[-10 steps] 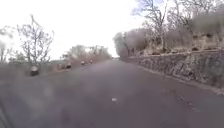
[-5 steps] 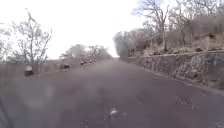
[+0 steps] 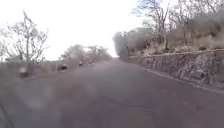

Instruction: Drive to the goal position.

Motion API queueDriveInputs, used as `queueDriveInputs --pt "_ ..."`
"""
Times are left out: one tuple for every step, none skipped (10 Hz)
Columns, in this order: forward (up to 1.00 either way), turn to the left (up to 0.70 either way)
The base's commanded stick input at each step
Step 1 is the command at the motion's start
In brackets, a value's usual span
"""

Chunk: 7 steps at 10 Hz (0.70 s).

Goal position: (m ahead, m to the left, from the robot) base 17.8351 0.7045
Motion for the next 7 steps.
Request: queueDriveInputs --pt "0.7 0.0" --pt "0.7 0.0" --pt "0.7 0.0" --pt "0.7 0.0" --pt "0.7 0.0" --pt "0.7 0.0" --pt "0.7 0.0"
